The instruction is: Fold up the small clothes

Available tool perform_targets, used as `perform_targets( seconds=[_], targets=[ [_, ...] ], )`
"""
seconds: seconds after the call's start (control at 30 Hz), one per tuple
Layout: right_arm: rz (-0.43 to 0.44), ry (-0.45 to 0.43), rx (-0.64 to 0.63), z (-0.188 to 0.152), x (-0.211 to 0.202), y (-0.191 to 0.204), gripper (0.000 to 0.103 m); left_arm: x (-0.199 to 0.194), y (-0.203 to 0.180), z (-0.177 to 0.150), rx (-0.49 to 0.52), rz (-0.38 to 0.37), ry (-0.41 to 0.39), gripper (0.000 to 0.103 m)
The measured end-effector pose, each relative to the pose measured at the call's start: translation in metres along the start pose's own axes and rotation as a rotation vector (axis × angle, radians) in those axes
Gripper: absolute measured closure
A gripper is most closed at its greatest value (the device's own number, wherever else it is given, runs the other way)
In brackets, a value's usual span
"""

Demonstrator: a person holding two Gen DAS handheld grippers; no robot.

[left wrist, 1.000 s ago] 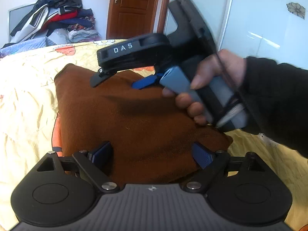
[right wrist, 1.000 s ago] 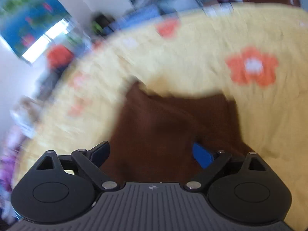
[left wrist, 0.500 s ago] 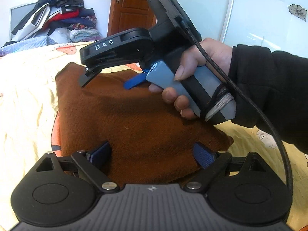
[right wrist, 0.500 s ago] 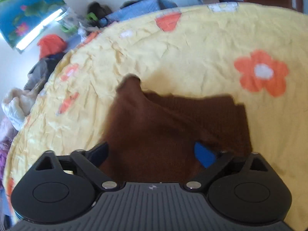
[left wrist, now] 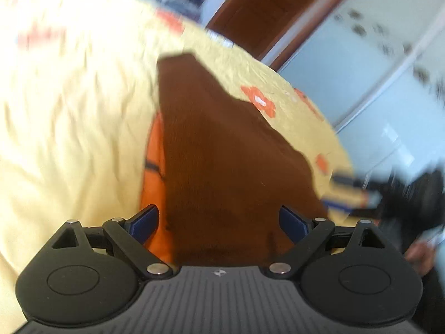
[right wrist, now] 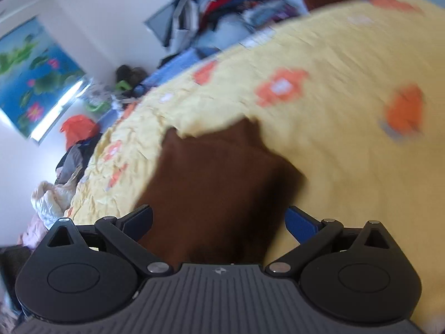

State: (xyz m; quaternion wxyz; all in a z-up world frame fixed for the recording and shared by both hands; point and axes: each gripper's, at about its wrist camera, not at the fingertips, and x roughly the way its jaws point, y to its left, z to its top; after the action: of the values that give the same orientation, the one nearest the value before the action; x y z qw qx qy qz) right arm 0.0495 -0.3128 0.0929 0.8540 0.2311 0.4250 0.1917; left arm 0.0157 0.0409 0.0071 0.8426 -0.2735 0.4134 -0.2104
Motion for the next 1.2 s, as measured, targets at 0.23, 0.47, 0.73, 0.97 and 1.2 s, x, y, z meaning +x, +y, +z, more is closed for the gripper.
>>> perform_targets(
  seconds=[0.23,0.47,0.73,0.97,1.2],
  targets=[
    [0.155,0.175,0.08,-0.036,0.02,-0.016,0.067,0.016,0.013,0.002,-0.141,-0.041,0.089,0.08],
    [0.132,0.182,-0.069,-0.052,0.014,0.002,0.074,-0.006,-0.02,-0.013,0.181,0.169,0.045,0.072],
    [0.069,-0.024,-0.091,-0.007,-0.023,0.019,0.03,-0.045,-0.084,-0.044,0.584,0.242,-0.242,0.014],
    [0.004,0.138,-0.193,0.029,0.076,0.04,0.025,0.037,-0.085,-0.047,0.602,0.182,-0.067,0.01],
    [-0.045,0.028,-0.213,0.019,0.039,0.049,0.015,-0.004,-0.09,-0.071,0.617,0.206,-0.191,0.009]
  ],
)
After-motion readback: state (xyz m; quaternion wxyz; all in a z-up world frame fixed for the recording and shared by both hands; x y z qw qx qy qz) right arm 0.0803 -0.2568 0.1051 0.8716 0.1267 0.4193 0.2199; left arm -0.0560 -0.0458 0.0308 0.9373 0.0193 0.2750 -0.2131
